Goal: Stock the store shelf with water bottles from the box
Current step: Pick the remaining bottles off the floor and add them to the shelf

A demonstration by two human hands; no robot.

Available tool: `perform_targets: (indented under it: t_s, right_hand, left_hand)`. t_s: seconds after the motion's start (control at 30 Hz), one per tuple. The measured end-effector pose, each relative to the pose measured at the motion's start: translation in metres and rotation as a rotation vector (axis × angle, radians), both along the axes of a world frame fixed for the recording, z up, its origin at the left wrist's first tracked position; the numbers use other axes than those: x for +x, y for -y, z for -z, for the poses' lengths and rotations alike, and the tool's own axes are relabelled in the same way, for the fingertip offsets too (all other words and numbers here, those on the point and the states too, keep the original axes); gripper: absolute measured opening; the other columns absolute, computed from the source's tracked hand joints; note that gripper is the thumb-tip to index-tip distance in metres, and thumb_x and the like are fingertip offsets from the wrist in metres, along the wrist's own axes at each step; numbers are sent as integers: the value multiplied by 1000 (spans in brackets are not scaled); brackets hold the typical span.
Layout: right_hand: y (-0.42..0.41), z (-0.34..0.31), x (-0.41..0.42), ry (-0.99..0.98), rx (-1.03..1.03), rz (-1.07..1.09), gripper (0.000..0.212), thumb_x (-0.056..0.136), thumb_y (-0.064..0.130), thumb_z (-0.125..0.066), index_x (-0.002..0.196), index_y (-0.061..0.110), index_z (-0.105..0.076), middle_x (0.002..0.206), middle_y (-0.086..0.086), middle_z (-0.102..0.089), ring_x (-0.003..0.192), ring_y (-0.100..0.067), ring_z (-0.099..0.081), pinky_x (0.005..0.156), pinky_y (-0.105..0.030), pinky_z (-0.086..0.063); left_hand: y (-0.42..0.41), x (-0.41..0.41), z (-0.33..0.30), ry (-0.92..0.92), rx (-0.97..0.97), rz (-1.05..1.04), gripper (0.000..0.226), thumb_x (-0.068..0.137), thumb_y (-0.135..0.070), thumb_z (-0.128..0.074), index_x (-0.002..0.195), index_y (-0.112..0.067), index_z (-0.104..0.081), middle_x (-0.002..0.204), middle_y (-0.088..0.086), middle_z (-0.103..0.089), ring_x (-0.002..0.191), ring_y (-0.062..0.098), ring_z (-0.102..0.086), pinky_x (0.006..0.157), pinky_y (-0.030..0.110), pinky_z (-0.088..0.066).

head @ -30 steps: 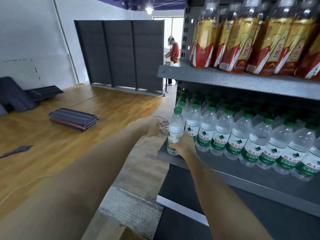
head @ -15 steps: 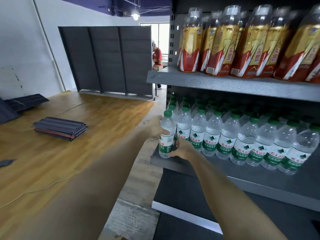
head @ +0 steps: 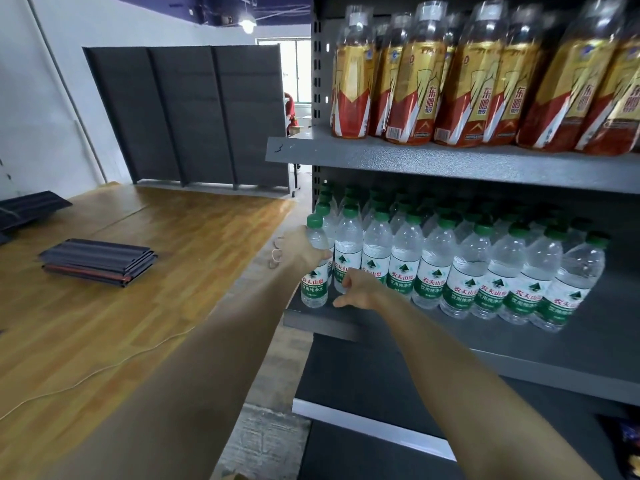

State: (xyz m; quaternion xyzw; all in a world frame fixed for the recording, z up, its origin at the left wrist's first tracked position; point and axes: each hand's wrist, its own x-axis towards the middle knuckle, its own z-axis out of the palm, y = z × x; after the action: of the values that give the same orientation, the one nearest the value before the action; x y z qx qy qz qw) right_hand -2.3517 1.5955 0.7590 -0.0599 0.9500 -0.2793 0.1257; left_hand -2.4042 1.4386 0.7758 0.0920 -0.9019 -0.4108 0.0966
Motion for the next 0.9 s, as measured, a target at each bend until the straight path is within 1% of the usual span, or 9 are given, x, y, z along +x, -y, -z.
perform_targets:
  t_s: [0.1, 0.17, 0.3, 0.47, 0.53, 0.6, 0.67, 0.77, 0.9]
  right_hand:
    - [0, -2, -1, -3, 4, -13, 45, 83, 28, -77, 118, 13, -53, 119, -5, -57, 104, -22, -54, 91, -37, -48]
    - [1, -2, -2, 1, -1, -25, 45, 84, 28, -76, 119, 12, -54, 119, -6, -58, 105, -23, -55, 92, -38, -48]
    - [0, -5, -5, 13, -18, -49, 43, 86, 25, -74, 120, 9, -54, 111, -5, -56, 98, -21, -52, 81, -32, -43]
    - [-2, -5, -11, 21, -32, -45, 40, 85, 22, -74, 118, 8, -55, 105, -4, -55, 94, -20, -51, 78, -32, -42]
    - [-2, -4, -14, 22, -40, -39, 41, 84, 22, -75, 117, 10, -54, 106, -4, -55, 93, -20, -51, 78, -32, -42]
    - [-3, -3, -17, 24, -42, -42, 41, 83, 22, -75, 116, 10, -53, 106, -4, -55, 93, -20, -51, 77, -32, -42]
    - [-2, -4, -18, 31, -49, -44, 39, 84, 21, -75, 114, 10, -53, 103, -3, -53, 93, -20, -50, 74, -31, -39]
    - [-1, -6, -19, 30, -48, -57, 31, 86, 20, -74, 104, 15, -50, 97, 0, -52, 93, -19, -49, 67, -28, -36]
    - [3, -14, -12, 21, -43, -80, 28, 88, 16, -72, 83, 24, -45, 86, 5, -49, 91, -17, -45, 58, -20, -31]
  left_hand:
    - [0, -1, 1, 7, -94, 29, 80, 65, -46, -84, 132, -19, -49, 124, 9, -46, 116, 30, -47, 94, 49, -48]
    - [3, -7, 4, 37, -109, 43, 87, 55, -58, -79, 128, -21, -49, 123, 7, -49, 115, 32, -50, 93, 51, -49]
    - [9, -18, 7, 46, -97, 63, 97, 37, -69, -68, 119, -21, -53, 116, 5, -57, 107, 30, -57, 88, 49, -52]
    - [12, -16, 1, 45, -78, 145, 83, 61, -45, -86, 131, -18, -50, 126, 7, -56, 115, 28, -55, 94, 48, -51]
    - [13, -17, 1, 58, -72, 171, 90, 57, -48, -86, 134, -21, -47, 130, 8, -54, 117, 29, -54, 94, 49, -52]
    - [15, -21, 3, 57, -65, 183, 103, 43, -60, -79, 134, -23, -46, 131, 6, -54, 117, 28, -53, 93, 49, -52]
    - [15, -22, 5, 47, -46, 188, 108, 38, -63, -75, 134, -23, -46, 130, 6, -53, 115, 27, -54, 87, 46, -56]
    - [12, -17, 6, 20, -60, 154, 88, 55, -50, -83, 130, -20, -48, 124, 8, -56, 109, 28, -57, 81, 43, -57]
    - [6, -11, 11, -14, -76, 82, 80, 55, -50, -79, 123, -18, -50, 117, 9, -57, 105, 28, -59, 86, 49, -55]
